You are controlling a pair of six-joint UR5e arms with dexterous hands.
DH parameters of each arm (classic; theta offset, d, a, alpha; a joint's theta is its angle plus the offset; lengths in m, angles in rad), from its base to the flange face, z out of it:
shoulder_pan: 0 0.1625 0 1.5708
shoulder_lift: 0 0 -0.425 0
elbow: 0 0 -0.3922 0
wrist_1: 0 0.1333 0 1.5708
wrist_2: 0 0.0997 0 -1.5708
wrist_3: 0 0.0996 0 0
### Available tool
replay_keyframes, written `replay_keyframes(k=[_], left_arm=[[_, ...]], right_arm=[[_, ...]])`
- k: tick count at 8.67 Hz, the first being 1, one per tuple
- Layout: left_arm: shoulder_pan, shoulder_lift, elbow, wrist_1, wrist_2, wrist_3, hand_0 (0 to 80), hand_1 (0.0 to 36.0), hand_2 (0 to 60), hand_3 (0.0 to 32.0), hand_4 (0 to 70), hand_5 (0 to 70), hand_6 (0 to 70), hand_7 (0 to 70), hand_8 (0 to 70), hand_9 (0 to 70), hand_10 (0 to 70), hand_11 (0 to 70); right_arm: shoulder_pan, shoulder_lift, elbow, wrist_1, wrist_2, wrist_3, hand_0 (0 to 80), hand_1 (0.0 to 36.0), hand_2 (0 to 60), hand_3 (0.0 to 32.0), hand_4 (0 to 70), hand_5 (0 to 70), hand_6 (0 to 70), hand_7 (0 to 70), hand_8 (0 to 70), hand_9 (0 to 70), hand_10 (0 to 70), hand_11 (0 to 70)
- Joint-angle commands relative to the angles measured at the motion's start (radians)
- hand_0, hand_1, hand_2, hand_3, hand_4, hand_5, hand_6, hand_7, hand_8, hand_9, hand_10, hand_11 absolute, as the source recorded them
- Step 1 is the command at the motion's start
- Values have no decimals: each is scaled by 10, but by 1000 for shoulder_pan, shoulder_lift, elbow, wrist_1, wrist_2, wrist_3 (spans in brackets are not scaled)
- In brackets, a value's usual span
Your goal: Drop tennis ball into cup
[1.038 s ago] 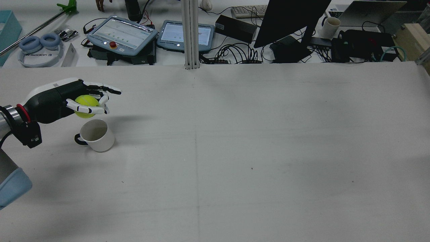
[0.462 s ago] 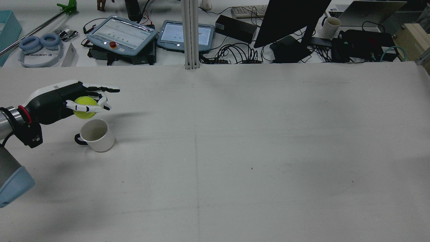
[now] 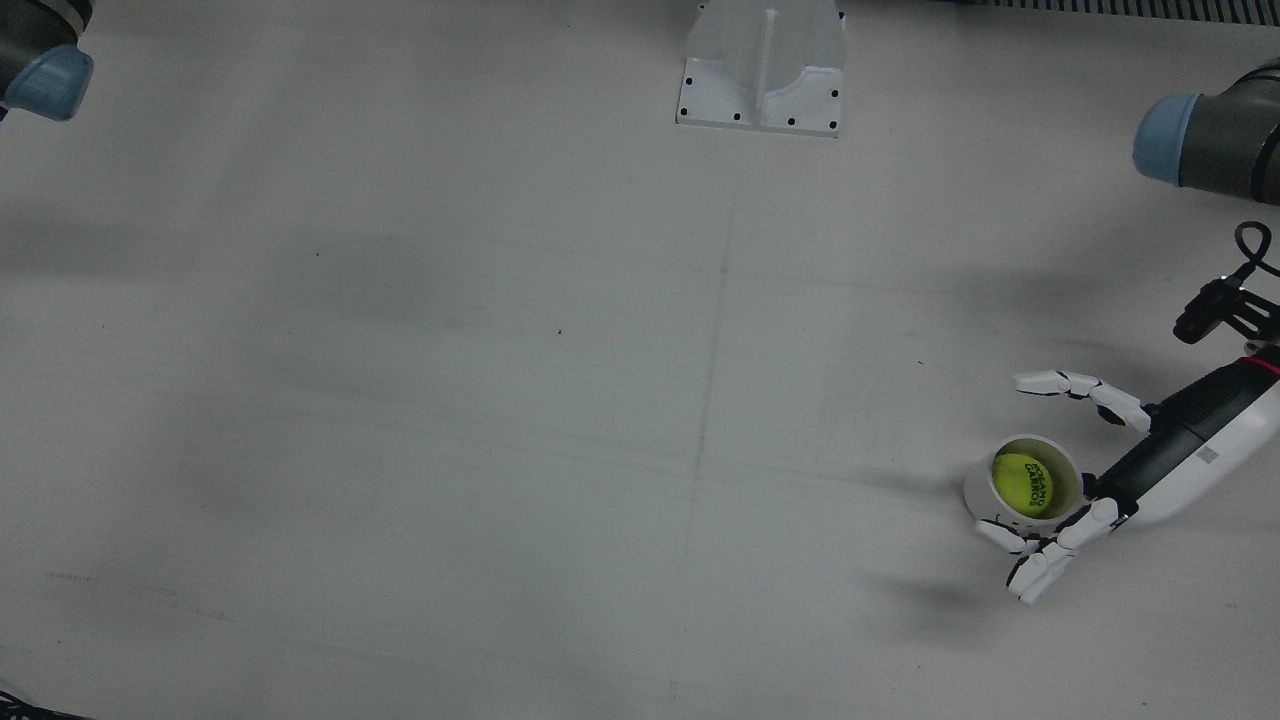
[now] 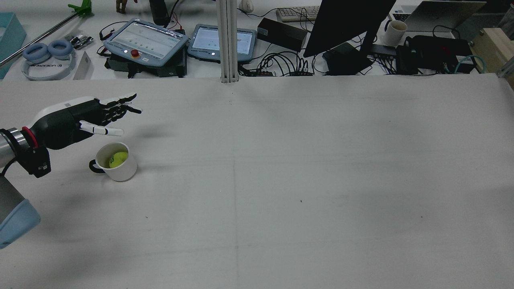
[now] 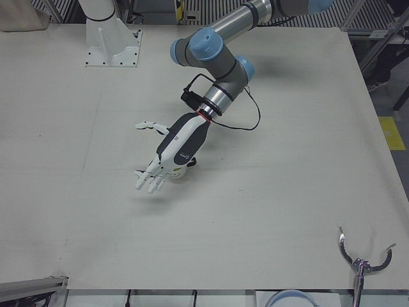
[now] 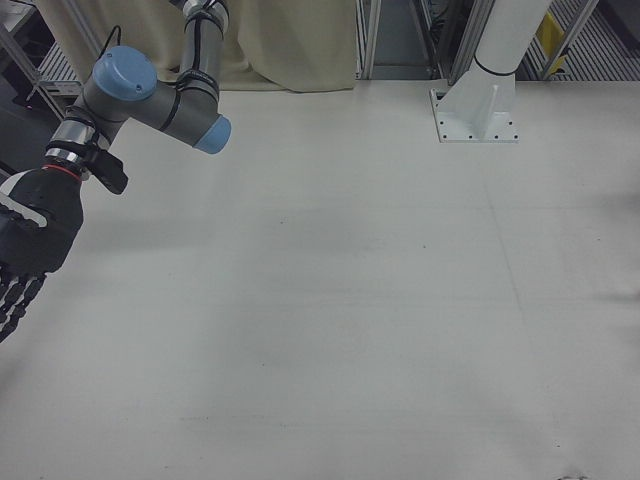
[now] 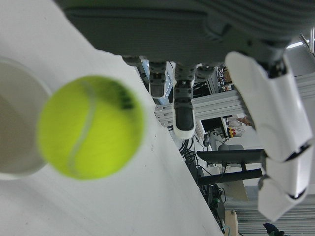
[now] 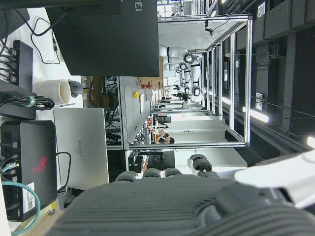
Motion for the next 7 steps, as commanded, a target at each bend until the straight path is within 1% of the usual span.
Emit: replay_keyframes(k=[1, 2, 3, 4, 5, 6, 7], left_arm=[[-24, -4, -30, 7, 5, -45, 411, 163, 253, 0, 69, 3, 6, 121, 0, 10, 0, 0], [-135, -5, -66, 52, 6, -53, 396, 161, 260, 0, 35, 0, 1, 123, 0, 10, 0, 0], [-237, -10, -52, 61, 6, -53, 379, 155, 257, 0, 10, 0, 0, 123, 0, 10, 0, 0], [-320, -11, -17, 67, 5, -52, 442, 179, 230, 0, 0, 15, 44, 90, 6, 5, 0, 0], [-421, -14, 20, 57, 6, -50, 461, 196, 194, 0, 0, 2, 1, 100, 0, 6, 0, 0], [-513, -11, 43, 55, 11, -50, 472, 211, 172, 0, 0, 3, 1, 89, 0, 4, 0, 0], [-567, -4, 50, 67, 26, -49, 493, 235, 149, 0, 0, 6, 0, 91, 0, 4, 0, 0]], right_arm=[[0, -1, 0, 0, 0, 0, 0, 0, 0, 0, 0, 0, 0, 0, 0, 0, 0, 0], [0, 1, 0, 0, 0, 0, 0, 0, 0, 0, 0, 0, 0, 0, 0, 0, 0, 0], [0, -1, -2, 0, 0, 1, 0, 0, 0, 0, 0, 0, 0, 0, 0, 0, 0, 0], [0, 1, -2, 0, 0, 0, 0, 0, 0, 0, 0, 0, 0, 0, 0, 0, 0, 0], [0, -1, -2, 0, 0, 0, 0, 0, 0, 0, 0, 0, 0, 0, 0, 0, 0, 0], [0, -1, -2, 0, 0, 0, 0, 0, 0, 0, 0, 0, 0, 0, 0, 0, 0, 0], [0, -1, -2, 0, 0, 0, 0, 0, 0, 0, 0, 0, 0, 0, 0, 0, 0, 0]])
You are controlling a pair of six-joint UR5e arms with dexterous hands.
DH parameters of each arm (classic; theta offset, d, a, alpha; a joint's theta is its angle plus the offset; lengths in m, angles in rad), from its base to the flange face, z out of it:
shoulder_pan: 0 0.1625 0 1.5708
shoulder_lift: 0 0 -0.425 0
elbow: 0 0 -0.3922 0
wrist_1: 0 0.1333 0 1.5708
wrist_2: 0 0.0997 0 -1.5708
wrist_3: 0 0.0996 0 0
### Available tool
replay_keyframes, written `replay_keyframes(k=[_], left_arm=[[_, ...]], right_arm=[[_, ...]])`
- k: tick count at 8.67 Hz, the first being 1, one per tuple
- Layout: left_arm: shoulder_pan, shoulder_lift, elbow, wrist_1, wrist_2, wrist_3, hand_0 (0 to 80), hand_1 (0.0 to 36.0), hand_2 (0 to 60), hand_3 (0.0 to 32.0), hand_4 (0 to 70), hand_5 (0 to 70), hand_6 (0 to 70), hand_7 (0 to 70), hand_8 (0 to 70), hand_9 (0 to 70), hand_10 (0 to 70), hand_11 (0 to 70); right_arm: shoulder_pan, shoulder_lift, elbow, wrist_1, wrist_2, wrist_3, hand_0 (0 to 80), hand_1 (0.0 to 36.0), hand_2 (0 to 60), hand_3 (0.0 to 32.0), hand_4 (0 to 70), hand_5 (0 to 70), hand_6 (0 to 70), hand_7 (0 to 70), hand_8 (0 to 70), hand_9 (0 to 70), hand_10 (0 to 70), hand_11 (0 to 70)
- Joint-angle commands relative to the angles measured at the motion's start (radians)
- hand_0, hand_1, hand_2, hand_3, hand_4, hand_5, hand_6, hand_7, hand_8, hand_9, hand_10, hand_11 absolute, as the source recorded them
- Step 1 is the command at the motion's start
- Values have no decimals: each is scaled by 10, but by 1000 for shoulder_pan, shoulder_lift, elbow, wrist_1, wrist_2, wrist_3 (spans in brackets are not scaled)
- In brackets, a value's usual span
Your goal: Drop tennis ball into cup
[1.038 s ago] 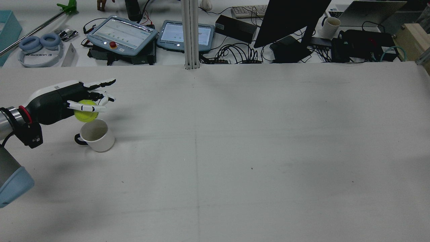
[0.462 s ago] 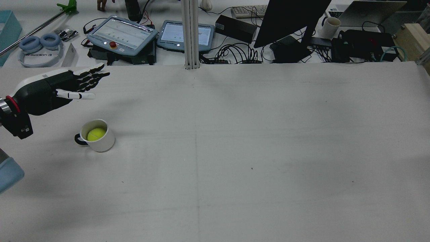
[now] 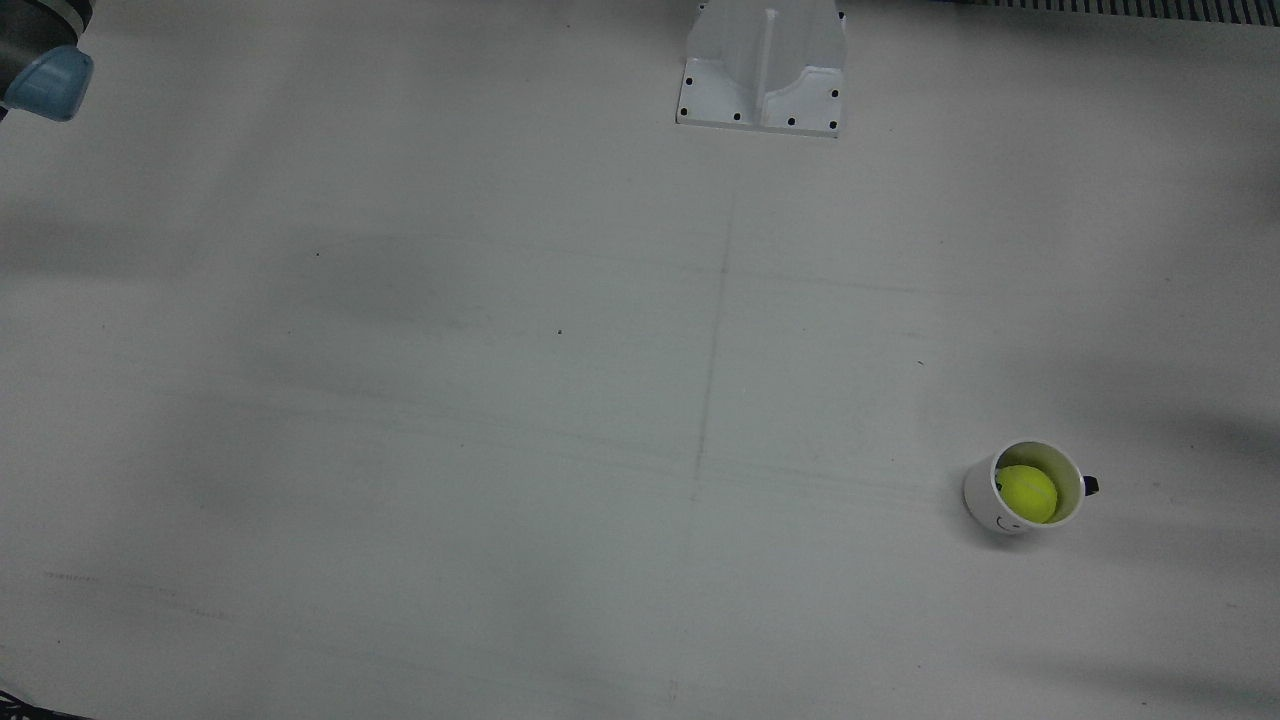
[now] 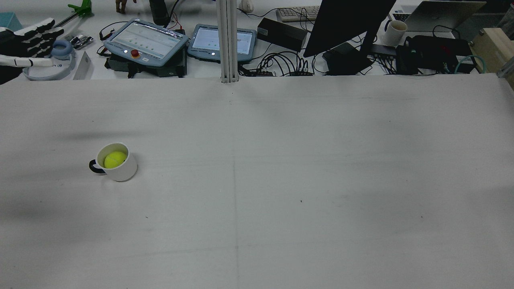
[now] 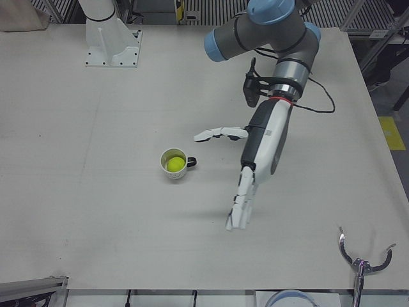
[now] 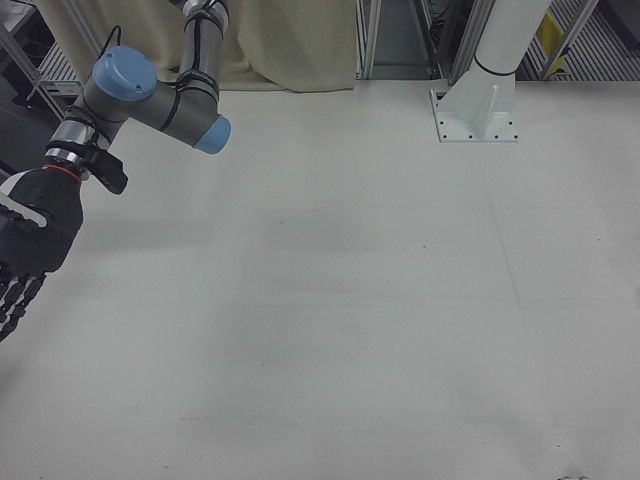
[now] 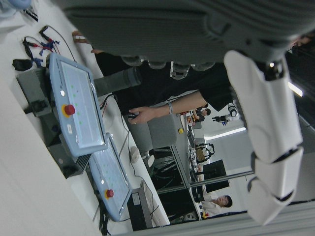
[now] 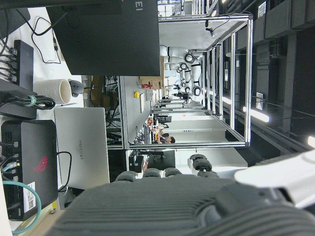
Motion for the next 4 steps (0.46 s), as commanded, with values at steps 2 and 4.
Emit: replay_keyframes(k=[2, 4], left_arm=[[-162, 14, 34, 22, 25, -1, 508, 249, 136, 0, 0, 11, 0, 88, 0, 3, 0, 0], [-162, 36, 18, 27, 25, -4, 500, 247, 155, 0, 0, 10, 0, 78, 0, 1, 0, 0]], right_arm=[[0, 0, 0, 0, 0, 0, 0, 0, 0, 0, 0, 0, 0, 0, 0, 0, 0, 0], [0, 0, -2, 0, 0, 1, 0, 0, 0, 0, 0, 0, 0, 0, 0, 0, 0, 0]])
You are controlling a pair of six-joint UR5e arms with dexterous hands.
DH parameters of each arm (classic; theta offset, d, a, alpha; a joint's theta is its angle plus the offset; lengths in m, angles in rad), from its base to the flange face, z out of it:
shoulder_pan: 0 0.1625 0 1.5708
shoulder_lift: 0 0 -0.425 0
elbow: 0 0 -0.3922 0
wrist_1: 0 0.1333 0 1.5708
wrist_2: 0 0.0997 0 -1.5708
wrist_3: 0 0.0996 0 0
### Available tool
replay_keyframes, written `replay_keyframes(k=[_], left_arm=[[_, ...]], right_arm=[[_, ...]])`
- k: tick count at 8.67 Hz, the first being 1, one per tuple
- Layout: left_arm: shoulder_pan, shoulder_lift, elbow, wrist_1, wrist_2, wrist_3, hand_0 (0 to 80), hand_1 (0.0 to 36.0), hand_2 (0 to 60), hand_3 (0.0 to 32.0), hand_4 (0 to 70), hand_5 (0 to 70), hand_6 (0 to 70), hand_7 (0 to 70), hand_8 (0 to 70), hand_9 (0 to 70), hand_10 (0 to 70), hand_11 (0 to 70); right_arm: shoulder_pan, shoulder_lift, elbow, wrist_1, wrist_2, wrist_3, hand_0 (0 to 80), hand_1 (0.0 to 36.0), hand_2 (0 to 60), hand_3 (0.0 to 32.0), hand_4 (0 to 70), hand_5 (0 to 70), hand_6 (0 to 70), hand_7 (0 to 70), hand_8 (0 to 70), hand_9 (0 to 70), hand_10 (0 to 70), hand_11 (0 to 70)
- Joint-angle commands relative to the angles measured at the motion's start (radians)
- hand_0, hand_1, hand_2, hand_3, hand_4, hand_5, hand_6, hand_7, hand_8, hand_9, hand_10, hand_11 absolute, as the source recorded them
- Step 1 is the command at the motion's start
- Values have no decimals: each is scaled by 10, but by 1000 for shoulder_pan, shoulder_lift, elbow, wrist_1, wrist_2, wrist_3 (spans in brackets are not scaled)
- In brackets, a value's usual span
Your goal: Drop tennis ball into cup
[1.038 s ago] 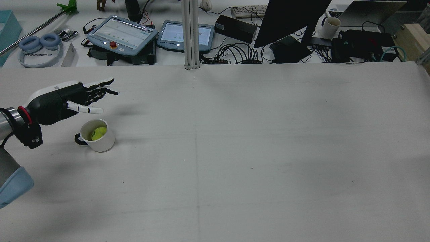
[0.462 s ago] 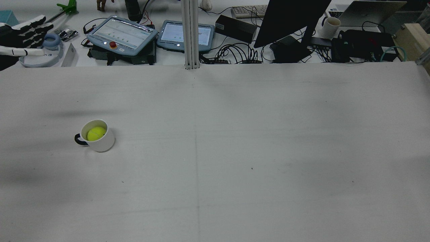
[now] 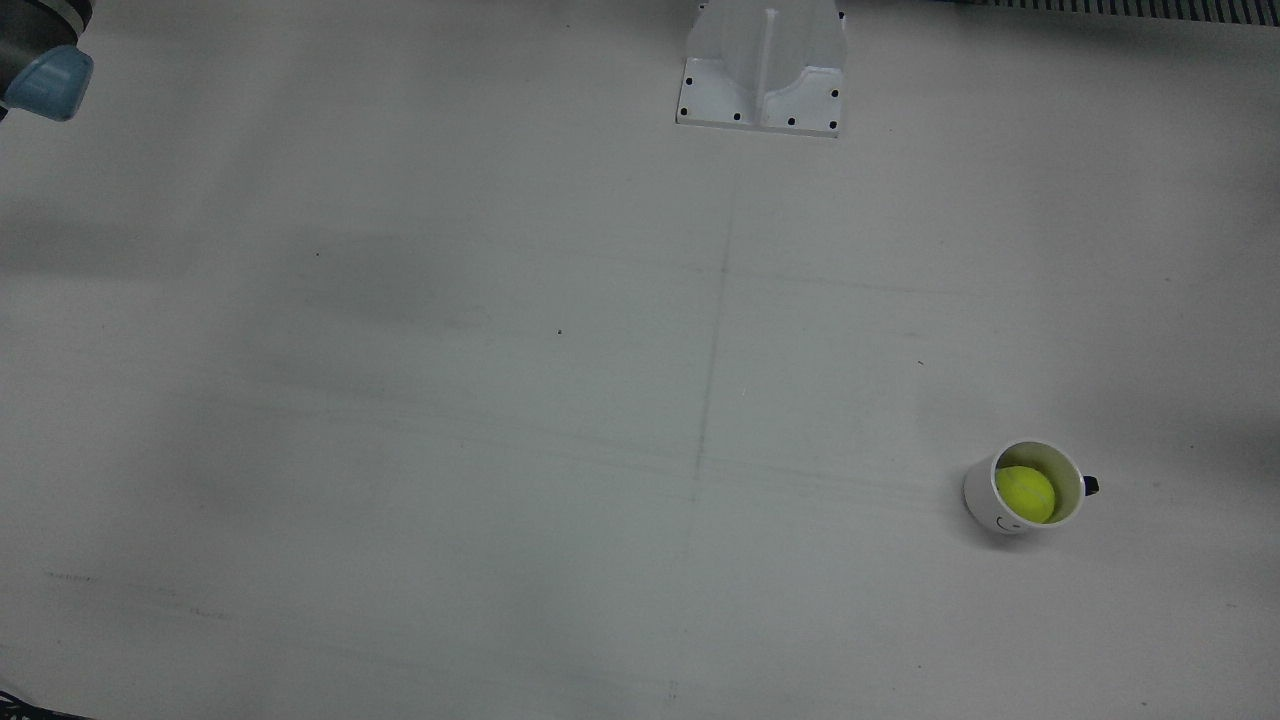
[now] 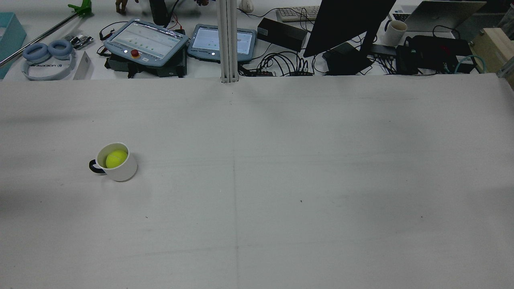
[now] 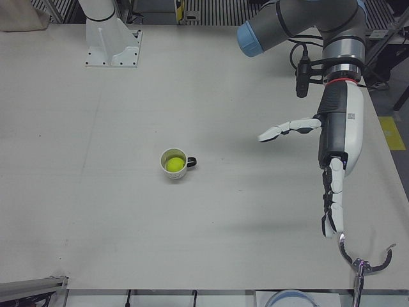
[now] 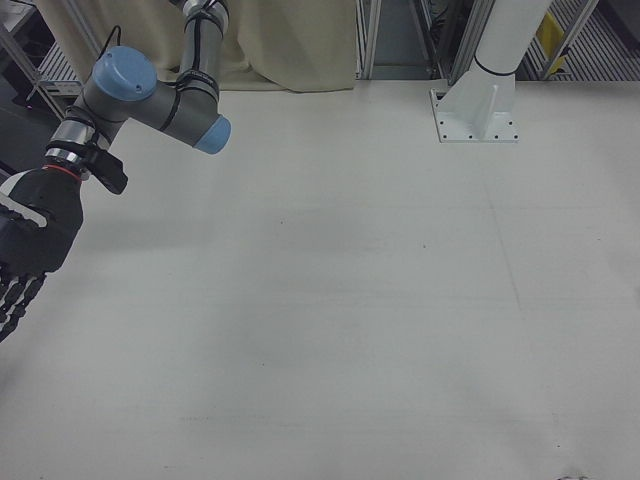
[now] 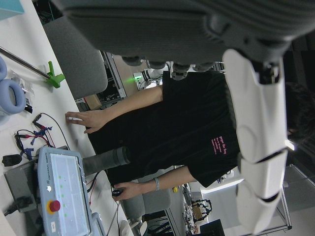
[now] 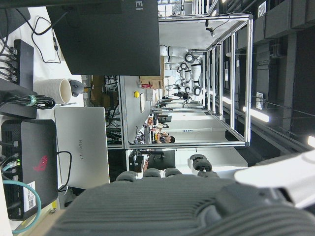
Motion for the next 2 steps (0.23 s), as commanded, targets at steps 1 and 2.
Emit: replay_keyframes(k=[1, 2], left_arm=[[-7, 19, -25, 10, 3, -3, 502, 247, 163, 0, 0, 16, 2, 68, 0, 0, 0, 0], [-7, 19, -28, 12, 3, -3, 496, 244, 164, 0, 0, 8, 0, 73, 0, 0, 0, 0]], right_arm=[[0, 1, 1, 0, 0, 0, 0, 0, 0, 0, 0, 0, 0, 0, 0, 0, 0, 0], [0, 0, 1, 0, 0, 0, 0, 0, 0, 0, 0, 0, 0, 0, 0, 0, 0, 0]])
